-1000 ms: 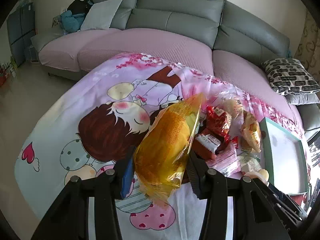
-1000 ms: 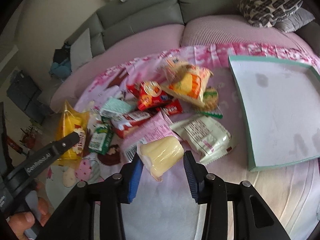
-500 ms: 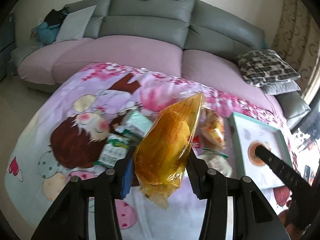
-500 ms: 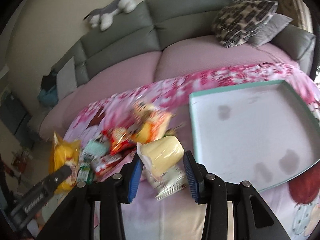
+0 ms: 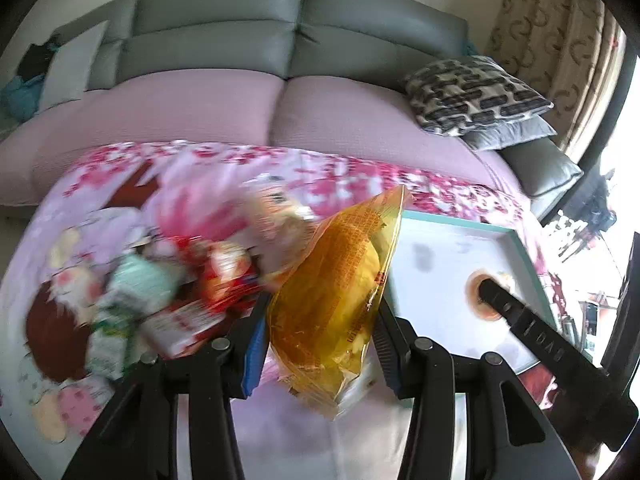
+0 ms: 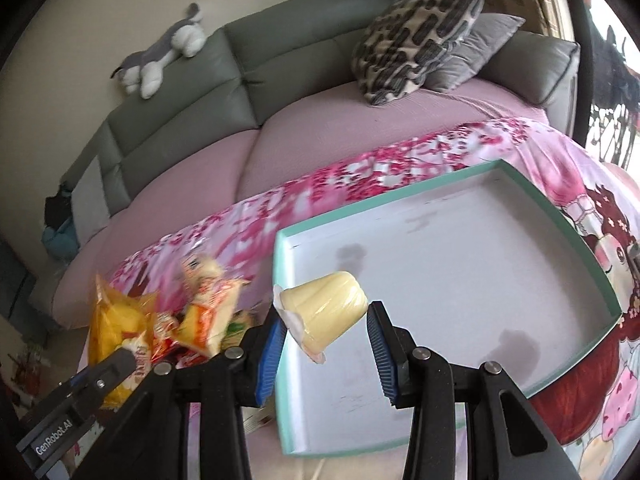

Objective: Organize snacks
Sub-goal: 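Carry the bread bag and pudding cup over the teal-rimmed tray and open both tools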

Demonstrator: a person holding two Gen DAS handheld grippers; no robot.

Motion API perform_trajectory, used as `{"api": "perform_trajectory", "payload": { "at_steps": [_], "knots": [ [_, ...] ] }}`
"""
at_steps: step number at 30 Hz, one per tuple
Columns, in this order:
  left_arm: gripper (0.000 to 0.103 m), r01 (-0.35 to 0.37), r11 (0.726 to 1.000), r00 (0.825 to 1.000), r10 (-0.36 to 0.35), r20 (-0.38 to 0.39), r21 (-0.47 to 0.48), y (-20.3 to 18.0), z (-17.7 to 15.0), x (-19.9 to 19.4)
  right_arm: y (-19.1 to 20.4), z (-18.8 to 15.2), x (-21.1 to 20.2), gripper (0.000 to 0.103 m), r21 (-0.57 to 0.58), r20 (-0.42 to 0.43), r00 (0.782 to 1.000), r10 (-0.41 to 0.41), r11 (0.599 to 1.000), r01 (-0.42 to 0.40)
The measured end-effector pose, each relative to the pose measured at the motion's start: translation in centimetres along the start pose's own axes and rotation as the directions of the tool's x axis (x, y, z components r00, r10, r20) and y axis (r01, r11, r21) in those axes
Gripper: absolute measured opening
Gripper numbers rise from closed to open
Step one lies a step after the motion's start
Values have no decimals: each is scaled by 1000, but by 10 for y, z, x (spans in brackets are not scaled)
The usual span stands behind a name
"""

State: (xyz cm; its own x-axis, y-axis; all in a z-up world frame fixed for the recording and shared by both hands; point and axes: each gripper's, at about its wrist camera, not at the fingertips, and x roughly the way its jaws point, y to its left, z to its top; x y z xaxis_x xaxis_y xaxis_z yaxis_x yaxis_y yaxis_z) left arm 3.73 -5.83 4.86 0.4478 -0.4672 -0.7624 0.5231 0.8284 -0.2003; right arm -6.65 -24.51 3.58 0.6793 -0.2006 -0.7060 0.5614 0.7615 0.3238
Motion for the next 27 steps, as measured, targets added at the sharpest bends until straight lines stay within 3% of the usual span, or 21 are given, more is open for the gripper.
{"api": "perform_trajectory", "payload": {
  "at_steps": [11, 17, 27],
  "knots": [
    [49, 100, 991, 995, -98, -31, 87, -71, 35, 59, -48, 23, 22, 44, 75, 32, 993, -116, 991, 113],
    [49, 90, 991, 995, -86, -47, 101, -89, 43, 91, -59, 31, 38, 44, 70, 44, 988, -146, 987, 143],
    [49, 82, 990, 995, -75, -64, 112, -100, 41, 119, -85, 37, 55, 44, 116, -9, 982, -190, 975, 189]
  ]
}}
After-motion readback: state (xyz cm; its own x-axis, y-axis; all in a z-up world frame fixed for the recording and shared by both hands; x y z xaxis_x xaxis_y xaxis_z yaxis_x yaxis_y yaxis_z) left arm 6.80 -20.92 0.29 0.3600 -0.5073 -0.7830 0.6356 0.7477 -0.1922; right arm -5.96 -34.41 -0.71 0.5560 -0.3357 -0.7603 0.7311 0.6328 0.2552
